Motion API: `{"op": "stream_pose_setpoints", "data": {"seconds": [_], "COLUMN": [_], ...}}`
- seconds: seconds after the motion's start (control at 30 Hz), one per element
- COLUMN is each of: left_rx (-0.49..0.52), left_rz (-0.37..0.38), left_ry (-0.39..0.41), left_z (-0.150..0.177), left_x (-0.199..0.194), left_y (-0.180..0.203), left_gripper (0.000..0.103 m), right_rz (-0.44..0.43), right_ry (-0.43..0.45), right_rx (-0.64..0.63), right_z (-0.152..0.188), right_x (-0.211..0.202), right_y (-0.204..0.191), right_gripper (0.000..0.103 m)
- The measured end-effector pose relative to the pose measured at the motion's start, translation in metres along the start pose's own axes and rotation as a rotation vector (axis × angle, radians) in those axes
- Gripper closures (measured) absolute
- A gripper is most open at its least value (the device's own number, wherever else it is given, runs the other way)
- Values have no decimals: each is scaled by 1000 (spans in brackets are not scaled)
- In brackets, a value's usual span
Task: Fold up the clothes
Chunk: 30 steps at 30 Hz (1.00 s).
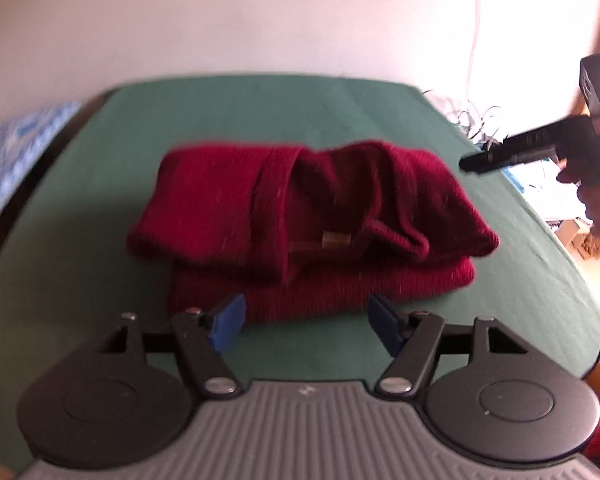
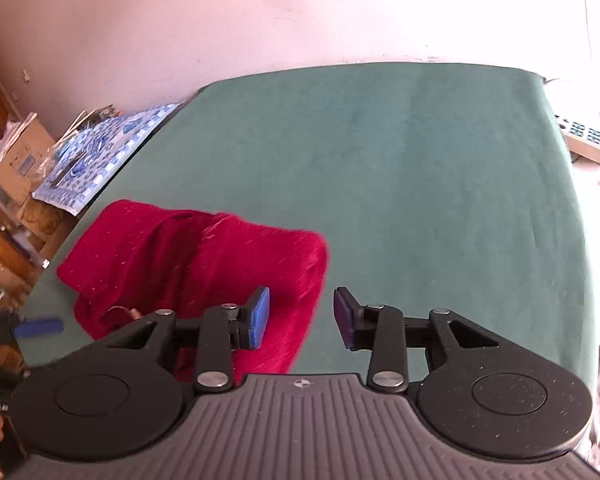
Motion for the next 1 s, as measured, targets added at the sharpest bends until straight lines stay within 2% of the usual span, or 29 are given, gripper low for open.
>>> {"op": "stream_pose_setpoints", "data": {"seconds": [0.13, 0.23, 0.5, 0.6, 0.67, 0.7, 0.73, 0.87, 1.0], "left_rx": [-91, -166, -353, -345, -340, -324, -302, -205, -151], "left_rz": [-38, -17, -8, -26, -47, -53, -55, -52, -10], "left_ry": [-18, -5, 115, 140, 149, 148, 145, 124, 113], "left_z": [9, 10, 8, 1, -6, -10, -14, -31, -51], "left_x": [14, 26, 37, 43, 47, 48, 49, 54, 59], "left_y": [-4, -10, -43, -50, -54, -55, -55, -58, -74], "left_gripper": [31, 31, 33, 36, 59, 63, 74, 79, 80], "right_rz": [-89, -184, -367, -404, -419, -429, -435, -406, -365], "right_ry": [-53, -103, -255, -287, -319, -322, -313, -268, -265], "right_rx": [8, -5, 43, 67, 78, 87, 88, 52, 66], "right_z": [-21, -36, -39, -34, -29, -26, -26, -23, -13], "right_x": [18, 42, 82, 83, 83, 81, 78, 58, 42], "right_y": [14, 12, 13, 23, 33, 34, 36, 35, 29], "right_gripper": [53, 42, 40, 38, 40, 46, 52, 63, 68]}}
Point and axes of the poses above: each gripper's, at about its wrist camera, not at the fingertips, and x roughly the way its jaws point, y to its right, z to its underside, the point moved 3 cm from there along x, roughly the way its jaws point, and after that the axes turned 15 degrees about z, right-handed, at the moved point
